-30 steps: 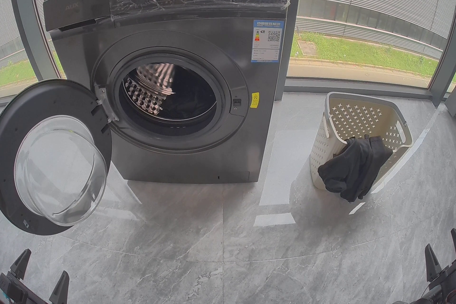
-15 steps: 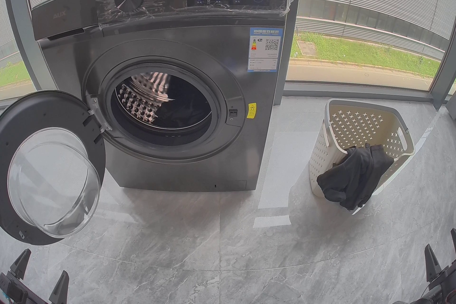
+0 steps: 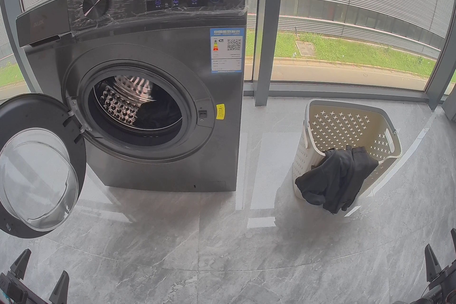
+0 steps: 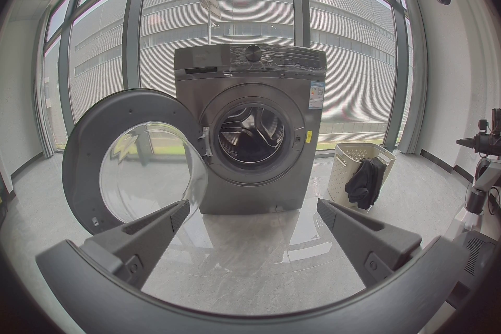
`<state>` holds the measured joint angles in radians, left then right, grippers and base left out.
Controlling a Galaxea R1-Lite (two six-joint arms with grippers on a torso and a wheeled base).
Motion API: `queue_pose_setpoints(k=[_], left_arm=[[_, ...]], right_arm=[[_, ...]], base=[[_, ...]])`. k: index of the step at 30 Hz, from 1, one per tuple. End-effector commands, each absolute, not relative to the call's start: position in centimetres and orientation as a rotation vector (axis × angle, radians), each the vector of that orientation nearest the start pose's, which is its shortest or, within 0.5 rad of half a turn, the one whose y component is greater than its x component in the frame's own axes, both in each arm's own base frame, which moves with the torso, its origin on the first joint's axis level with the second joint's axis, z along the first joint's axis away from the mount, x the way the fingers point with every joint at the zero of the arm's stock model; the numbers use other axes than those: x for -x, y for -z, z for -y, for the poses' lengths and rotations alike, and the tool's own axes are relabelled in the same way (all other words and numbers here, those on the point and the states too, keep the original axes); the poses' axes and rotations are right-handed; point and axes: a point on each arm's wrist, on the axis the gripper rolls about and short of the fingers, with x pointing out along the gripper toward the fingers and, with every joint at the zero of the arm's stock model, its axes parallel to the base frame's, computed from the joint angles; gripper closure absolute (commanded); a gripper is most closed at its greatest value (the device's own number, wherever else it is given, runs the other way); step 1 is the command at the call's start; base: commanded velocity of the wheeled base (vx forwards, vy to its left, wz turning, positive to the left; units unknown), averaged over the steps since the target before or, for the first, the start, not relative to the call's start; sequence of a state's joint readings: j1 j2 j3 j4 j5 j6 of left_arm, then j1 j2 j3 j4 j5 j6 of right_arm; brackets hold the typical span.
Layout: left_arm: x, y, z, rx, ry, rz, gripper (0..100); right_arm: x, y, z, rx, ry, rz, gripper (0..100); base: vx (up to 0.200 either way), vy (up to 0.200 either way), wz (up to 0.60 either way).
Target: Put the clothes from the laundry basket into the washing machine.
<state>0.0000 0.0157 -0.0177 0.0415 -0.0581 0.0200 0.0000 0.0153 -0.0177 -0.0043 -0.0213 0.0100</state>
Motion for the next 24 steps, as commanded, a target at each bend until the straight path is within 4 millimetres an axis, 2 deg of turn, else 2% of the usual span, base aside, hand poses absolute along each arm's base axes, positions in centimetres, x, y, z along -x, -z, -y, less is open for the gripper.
queue_pose_setpoints(k=[1,20,24], left_arm=[[2.28,-7.17,0.13,-0.019,0.059,-0.042,0],[2.29,-7.17,0.12,-0.02,0.056,-0.041,0],[2.29,-7.17,0.13,-0.02,0.057,-0.041,0]], right_arm=[[2.28,-7.6,0.05,-0.011,0.021,0.005,0],[2.28,-7.6,0.05,-0.011,0.021,0.005,0],[2.28,-7.6,0.05,-0.011,0.021,0.005,0]], base=[[0.0,-0.2,0.0],[0.0,-0.2,0.0],[0.0,0.0,0.0]])
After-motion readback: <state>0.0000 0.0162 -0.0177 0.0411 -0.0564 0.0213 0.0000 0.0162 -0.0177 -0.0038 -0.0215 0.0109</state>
